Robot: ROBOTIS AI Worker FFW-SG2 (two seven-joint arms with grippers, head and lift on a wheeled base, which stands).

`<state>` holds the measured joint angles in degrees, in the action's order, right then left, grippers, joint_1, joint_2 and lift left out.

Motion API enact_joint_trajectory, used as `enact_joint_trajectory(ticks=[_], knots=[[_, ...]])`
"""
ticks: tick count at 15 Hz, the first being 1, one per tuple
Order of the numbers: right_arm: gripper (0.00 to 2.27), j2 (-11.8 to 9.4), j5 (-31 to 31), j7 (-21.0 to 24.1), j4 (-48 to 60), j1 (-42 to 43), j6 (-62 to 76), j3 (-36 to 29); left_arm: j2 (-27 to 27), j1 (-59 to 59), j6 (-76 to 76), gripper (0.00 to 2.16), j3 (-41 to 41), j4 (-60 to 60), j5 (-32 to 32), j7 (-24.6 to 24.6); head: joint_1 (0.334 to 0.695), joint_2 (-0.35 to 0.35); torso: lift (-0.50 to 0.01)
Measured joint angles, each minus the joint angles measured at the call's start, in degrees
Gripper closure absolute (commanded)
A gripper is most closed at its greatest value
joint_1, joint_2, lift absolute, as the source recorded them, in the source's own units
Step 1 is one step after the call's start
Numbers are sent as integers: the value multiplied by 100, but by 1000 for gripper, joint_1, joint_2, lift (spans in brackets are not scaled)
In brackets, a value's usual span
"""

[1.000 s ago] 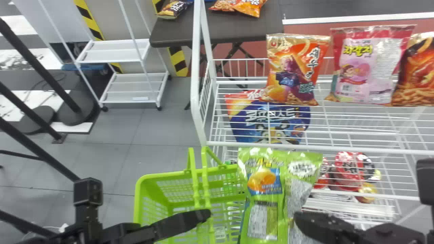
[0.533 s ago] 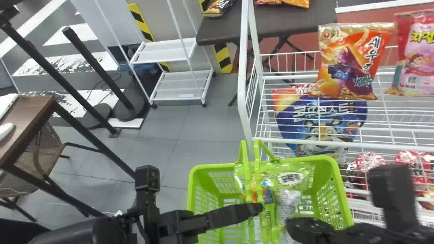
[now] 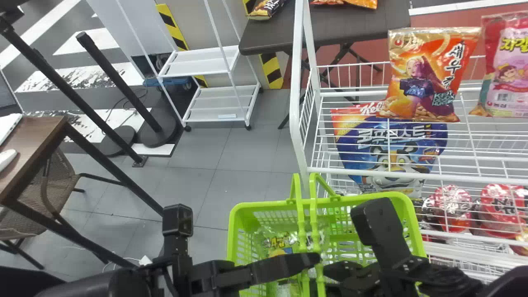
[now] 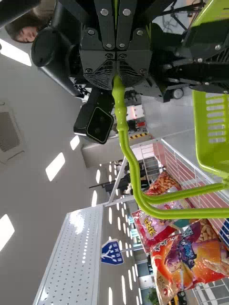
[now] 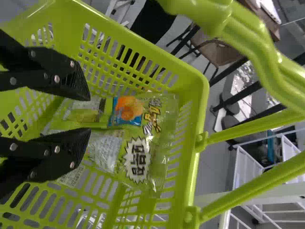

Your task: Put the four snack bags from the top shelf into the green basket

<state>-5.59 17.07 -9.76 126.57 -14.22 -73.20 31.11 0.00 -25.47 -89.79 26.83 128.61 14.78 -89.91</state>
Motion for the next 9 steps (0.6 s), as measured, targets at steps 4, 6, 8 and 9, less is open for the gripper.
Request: enact_joint_trajectory(ticks=[4,6,8,9], knots=[[39,-217,-9,-84,1009,-484,-775,-1159,0,-69,0,2135,42,35,32,0,695,350,0],[43,-260,152,-244,1446,-784,-717,-2176,0,-89,0,2135,49,42,34,-1,695,271,0],[46,-213,432,-262,1576,-845,-314,-3024,0,-113,0,2135,45,43,35,0,695,110,0],[46,-176,529,-268,1546,-792,-50,-3307,0,-132,0,2135,42,46,37,0,695,76,0]])
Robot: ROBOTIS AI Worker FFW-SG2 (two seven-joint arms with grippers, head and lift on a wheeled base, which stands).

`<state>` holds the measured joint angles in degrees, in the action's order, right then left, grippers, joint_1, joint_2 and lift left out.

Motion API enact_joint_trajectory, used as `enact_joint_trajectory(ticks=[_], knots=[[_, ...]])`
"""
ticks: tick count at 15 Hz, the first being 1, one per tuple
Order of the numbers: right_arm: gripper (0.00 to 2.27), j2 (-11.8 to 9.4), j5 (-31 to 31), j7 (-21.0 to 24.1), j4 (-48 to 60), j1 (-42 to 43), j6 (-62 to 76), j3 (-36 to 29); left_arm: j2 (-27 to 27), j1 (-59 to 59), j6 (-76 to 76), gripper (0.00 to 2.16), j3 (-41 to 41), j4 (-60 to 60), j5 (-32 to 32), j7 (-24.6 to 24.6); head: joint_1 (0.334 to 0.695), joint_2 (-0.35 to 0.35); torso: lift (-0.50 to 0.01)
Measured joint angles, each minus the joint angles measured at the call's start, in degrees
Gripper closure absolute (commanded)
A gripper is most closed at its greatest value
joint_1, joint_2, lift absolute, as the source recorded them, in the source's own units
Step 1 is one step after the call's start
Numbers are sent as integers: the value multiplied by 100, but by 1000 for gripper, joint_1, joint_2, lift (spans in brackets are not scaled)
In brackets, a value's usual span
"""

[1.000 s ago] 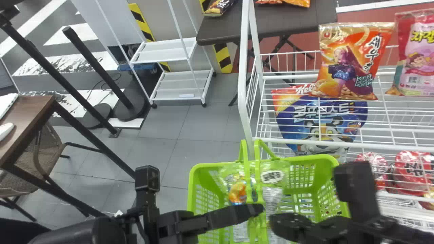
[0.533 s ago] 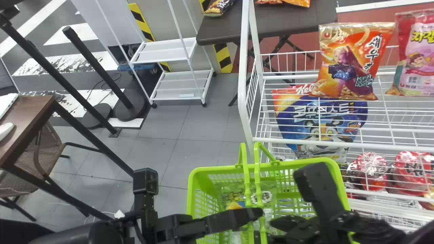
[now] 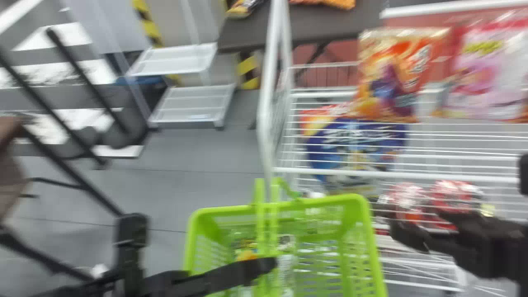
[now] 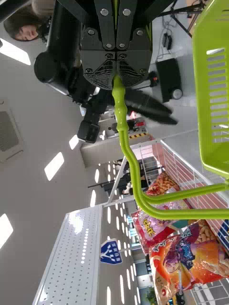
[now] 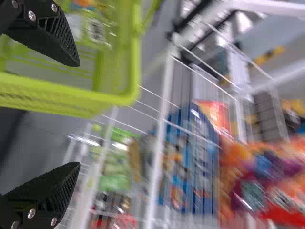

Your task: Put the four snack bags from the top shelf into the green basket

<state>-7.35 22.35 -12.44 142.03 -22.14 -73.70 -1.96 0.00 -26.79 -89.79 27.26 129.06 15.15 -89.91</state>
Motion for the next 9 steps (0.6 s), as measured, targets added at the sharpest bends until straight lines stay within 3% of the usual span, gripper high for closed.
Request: enact_joint_trajectory(ticks=[3,9], knots=[[56,48,88,39,-504,435,1055,-353,0,-73,0,2135,-2,18,8,0,695,3,0],[70,88,-540,467,-2158,1761,2461,-54,-6,-83,0,2135,-116,33,12,0,695,-64,0]])
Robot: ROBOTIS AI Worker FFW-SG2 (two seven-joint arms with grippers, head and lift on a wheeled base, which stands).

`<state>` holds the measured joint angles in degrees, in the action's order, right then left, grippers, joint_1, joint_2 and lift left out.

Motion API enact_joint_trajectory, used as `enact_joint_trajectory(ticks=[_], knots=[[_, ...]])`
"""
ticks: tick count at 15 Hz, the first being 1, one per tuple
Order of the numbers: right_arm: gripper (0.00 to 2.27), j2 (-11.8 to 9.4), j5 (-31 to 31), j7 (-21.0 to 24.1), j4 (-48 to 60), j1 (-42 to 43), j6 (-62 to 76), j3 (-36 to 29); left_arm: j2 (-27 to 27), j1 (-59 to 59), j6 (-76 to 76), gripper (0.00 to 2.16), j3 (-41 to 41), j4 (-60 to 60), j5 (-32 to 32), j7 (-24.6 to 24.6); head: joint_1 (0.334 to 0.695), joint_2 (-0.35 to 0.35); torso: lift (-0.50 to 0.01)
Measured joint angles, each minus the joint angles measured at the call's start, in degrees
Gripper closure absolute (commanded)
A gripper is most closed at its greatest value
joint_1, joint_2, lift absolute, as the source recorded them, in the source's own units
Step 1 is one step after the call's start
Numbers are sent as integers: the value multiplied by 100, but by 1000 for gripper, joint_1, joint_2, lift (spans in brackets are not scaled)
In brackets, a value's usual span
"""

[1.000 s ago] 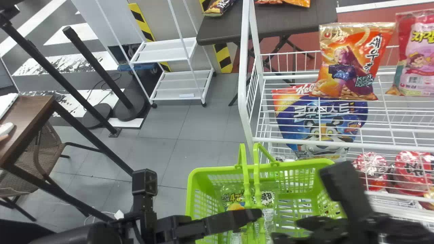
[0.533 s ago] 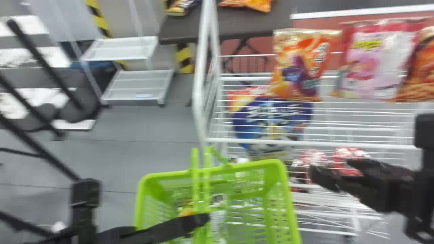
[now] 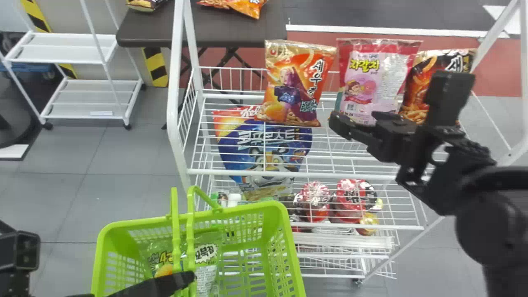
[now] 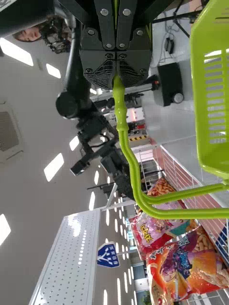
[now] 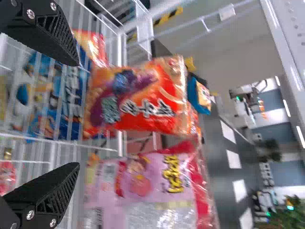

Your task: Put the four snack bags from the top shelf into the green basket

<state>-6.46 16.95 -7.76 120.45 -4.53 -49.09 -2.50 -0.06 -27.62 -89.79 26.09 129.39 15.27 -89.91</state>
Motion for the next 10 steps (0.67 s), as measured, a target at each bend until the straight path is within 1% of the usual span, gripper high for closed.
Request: enact_joint_trajectory(ticks=[2,4,6,7,8,10], knots=[[73,11,-187,159,-495,311,294,194,-48,84,0,2135,-131,0,-4,0,695,-77,0],[73,28,-391,320,-1114,658,719,552,-63,56,0,2135,-148,-1,7,0,695,-59,0],[83,78,-523,350,-1851,1048,1323,879,-62,4,0,2135,-161,-1,11,0,695,-33,0],[100,102,-554,362,-2250,1258,1584,1045,-59,-20,0,2135,-169,-1,11,0,695,-9,0],[198,120,-590,434,-2592,1448,1727,1211,-57,-39,0,2135,-173,-1,11,0,695,0,0],[694,204,-723,481,-3076,1725,1825,1416,-58,-71,0,2135,-160,-1,14,0,695,19,0]])
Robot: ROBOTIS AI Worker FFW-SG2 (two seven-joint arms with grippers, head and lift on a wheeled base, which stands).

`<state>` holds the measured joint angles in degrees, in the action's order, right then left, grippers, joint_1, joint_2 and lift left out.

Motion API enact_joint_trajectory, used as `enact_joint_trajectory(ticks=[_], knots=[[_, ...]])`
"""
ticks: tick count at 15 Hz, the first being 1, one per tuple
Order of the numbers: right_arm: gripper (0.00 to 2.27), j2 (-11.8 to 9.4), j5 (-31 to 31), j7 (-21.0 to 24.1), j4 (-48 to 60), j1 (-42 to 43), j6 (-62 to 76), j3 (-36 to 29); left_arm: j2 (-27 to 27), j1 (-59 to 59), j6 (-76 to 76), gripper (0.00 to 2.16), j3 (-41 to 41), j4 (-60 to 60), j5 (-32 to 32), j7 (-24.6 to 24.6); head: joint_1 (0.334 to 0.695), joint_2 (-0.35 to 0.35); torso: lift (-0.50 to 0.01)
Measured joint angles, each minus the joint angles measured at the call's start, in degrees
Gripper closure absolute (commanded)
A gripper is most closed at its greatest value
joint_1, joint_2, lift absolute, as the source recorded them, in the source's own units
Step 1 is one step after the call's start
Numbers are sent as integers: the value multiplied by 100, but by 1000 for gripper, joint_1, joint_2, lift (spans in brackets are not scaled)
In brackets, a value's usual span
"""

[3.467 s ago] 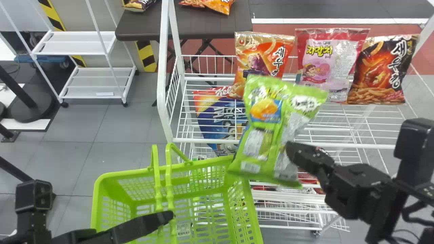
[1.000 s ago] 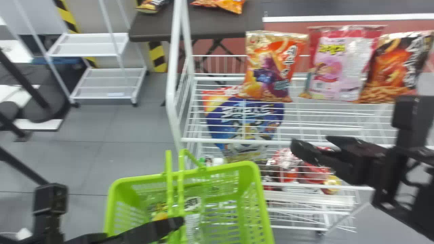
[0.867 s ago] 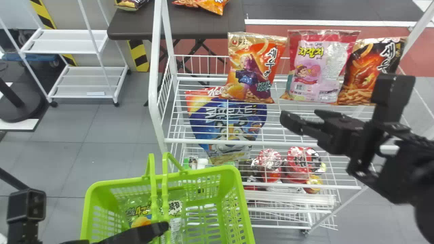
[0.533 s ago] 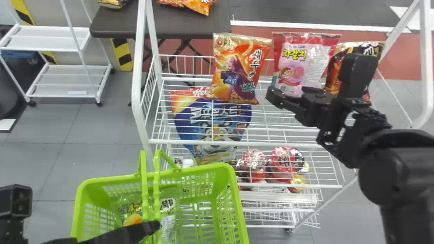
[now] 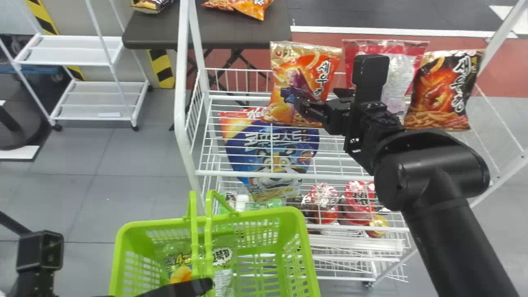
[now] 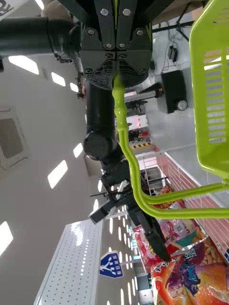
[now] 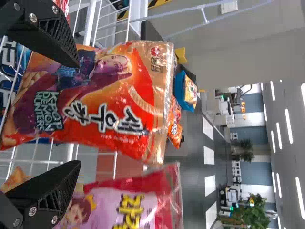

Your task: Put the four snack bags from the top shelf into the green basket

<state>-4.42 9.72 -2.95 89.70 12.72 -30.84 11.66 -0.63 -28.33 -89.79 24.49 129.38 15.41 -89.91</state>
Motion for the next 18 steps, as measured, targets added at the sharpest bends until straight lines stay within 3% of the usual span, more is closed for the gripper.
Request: enact_joint_trajectory(ticks=[1,2,3,4,12,18], knots=[[1150,58,-72,-1,-181,103,9,37,0,-10,0,2135,12,0,4,0,695,26,0],[1777,94,-115,-3,-312,173,10,64,-1,-17,0,2135,18,0,4,0,695,34,0],[2132,109,-133,4,-385,214,10,91,-2,-20,0,2135,23,0,4,0,695,37,0],[2226,118,-154,99,-430,255,4,125,-3,-22,0,2135,26,0,5,0,695,39,0],[2250,92,-194,155,-333,232,-169,102,-7,-15,0,2135,56,-1,4,0,695,31,0],[2250,29,198,-182,1924,-1105,-858,-267,-7,131,0,2135,67,-95,-38,0,695,48,0]])
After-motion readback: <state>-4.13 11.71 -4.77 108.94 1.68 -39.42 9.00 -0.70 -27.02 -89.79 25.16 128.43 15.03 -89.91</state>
